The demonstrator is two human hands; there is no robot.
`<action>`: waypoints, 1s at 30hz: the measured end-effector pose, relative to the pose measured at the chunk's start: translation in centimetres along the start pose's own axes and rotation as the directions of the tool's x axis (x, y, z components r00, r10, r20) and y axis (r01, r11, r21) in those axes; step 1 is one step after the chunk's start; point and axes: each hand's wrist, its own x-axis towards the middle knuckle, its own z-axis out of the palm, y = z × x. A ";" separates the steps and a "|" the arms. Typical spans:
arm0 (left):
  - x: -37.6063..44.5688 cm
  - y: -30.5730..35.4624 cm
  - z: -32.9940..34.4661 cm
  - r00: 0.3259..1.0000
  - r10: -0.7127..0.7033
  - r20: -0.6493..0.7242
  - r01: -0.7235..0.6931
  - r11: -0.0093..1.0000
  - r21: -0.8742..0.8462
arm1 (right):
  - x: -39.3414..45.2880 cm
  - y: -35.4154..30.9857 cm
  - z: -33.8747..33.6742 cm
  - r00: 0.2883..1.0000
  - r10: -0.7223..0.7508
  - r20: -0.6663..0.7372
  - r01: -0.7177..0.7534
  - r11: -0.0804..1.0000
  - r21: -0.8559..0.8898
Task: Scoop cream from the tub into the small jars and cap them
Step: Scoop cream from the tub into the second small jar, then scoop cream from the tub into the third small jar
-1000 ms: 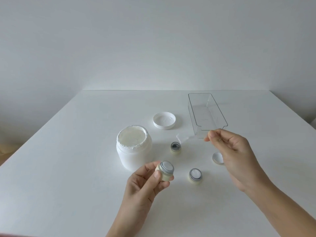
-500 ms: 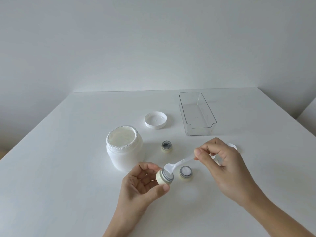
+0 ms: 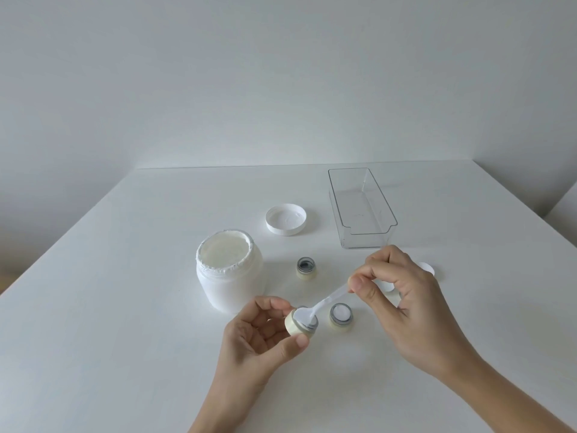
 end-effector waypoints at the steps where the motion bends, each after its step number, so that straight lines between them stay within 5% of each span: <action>1: 0.0 0.0 0.0 1.000 0.002 0.002 -0.002 1.000 0.001 | 0.0 0.0 0.1 1.000 0.002 -0.008 -0.002 1.000 -0.007; 15: 0.2 -0.5 -0.4 1.000 0.027 0.015 -0.027 0.999 0.040 | 0.3 0.3 -0.6 0.990 0.044 -0.132 -0.036 0.997 0.065; 21: 0.2 -1.6 0.2 0.994 0.109 -0.002 -0.102 0.937 0.333 | 0.3 1.4 -1.3 0.981 0.102 -0.164 -0.090 0.993 0.079; 25: 0.5 -2.2 0.5 0.984 0.178 -0.005 -0.138 0.777 0.614 | 0.0 1.9 -1.6 0.980 0.114 -0.164 -0.095 0.988 0.122; 30: 0.9 -2.1 1.3 0.990 0.143 0.003 -0.097 0.656 0.748 | -0.4 2.5 -2.4 0.967 0.180 -0.181 -0.150 0.975 0.165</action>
